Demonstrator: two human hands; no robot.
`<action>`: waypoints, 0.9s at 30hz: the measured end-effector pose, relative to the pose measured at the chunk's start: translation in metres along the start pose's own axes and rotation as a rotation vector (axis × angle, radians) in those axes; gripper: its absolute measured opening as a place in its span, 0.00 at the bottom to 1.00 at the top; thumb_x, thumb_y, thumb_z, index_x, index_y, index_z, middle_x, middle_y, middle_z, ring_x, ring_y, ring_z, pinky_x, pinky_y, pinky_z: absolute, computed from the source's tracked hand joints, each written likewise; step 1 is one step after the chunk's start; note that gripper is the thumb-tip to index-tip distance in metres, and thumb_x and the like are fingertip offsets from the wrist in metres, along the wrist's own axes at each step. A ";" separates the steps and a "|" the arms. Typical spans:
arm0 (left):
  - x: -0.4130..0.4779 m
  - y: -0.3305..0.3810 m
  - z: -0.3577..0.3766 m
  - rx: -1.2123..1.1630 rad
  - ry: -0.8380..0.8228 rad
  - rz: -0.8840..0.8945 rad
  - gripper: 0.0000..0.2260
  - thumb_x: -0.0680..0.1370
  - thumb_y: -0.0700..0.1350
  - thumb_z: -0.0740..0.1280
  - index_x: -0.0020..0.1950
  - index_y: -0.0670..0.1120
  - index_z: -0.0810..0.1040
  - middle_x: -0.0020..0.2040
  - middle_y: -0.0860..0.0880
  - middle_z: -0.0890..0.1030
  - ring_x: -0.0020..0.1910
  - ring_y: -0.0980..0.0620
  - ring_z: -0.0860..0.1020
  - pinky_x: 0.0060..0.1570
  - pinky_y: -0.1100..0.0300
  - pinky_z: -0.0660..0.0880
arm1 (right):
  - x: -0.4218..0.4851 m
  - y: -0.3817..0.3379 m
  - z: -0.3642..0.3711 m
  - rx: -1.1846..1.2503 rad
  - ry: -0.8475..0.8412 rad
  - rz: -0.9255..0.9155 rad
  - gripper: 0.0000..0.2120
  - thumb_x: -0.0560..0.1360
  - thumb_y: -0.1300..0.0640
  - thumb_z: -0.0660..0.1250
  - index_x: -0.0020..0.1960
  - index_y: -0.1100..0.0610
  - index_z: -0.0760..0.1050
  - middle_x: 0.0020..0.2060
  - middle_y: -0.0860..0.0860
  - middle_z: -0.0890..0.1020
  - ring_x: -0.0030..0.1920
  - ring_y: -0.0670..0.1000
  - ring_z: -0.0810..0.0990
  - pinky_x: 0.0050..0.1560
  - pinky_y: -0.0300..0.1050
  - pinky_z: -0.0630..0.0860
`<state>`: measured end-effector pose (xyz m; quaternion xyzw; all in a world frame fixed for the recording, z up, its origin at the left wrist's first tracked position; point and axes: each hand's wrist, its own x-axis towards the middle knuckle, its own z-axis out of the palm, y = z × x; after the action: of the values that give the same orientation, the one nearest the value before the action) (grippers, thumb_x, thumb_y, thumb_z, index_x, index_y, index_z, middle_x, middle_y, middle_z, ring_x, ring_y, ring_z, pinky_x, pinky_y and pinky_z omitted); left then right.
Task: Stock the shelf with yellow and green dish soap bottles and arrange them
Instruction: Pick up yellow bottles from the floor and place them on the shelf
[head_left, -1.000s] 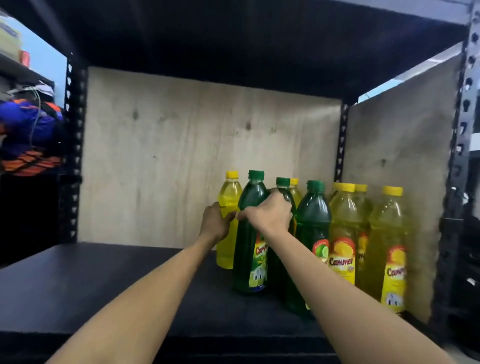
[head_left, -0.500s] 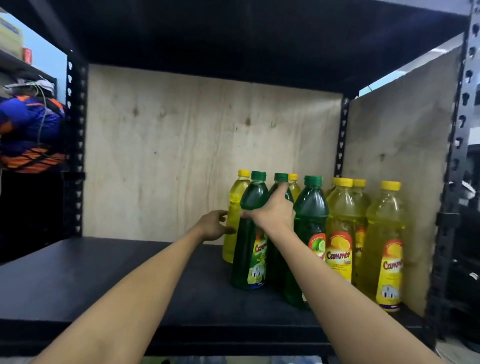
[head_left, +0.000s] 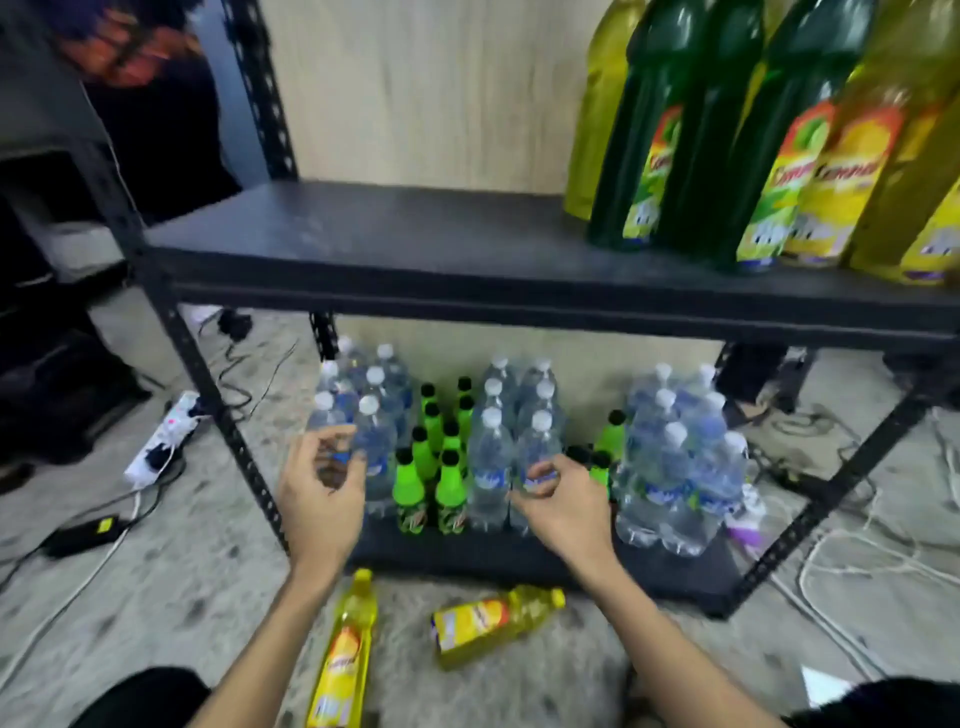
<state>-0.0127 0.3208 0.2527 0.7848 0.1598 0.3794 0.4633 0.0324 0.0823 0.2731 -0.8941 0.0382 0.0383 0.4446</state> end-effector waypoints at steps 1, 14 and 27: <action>-0.012 -0.036 -0.001 0.064 -0.078 -0.122 0.15 0.72 0.35 0.72 0.51 0.53 0.79 0.47 0.46 0.82 0.42 0.45 0.82 0.44 0.54 0.78 | -0.001 0.023 0.023 0.011 -0.070 0.092 0.13 0.63 0.47 0.79 0.41 0.49 0.77 0.35 0.45 0.84 0.44 0.48 0.83 0.43 0.40 0.73; -0.103 -0.267 0.028 0.638 -0.673 -0.977 0.38 0.65 0.50 0.78 0.69 0.37 0.70 0.62 0.35 0.77 0.64 0.37 0.74 0.60 0.52 0.71 | 0.060 0.181 0.208 0.513 -0.251 1.088 0.21 0.69 0.51 0.78 0.55 0.58 0.73 0.35 0.56 0.65 0.36 0.54 0.67 0.41 0.48 0.76; -0.102 -0.340 0.064 0.816 -0.740 -0.987 0.35 0.65 0.54 0.78 0.64 0.41 0.69 0.58 0.40 0.81 0.60 0.40 0.78 0.55 0.54 0.75 | 0.113 0.246 0.272 0.630 -0.210 1.224 0.11 0.75 0.51 0.72 0.41 0.57 0.74 0.36 0.56 0.77 0.36 0.56 0.74 0.45 0.52 0.71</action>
<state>0.0017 0.3971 -0.0990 0.8081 0.4559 -0.2522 0.2748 0.1098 0.1474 -0.0972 -0.5319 0.5014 0.3551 0.5827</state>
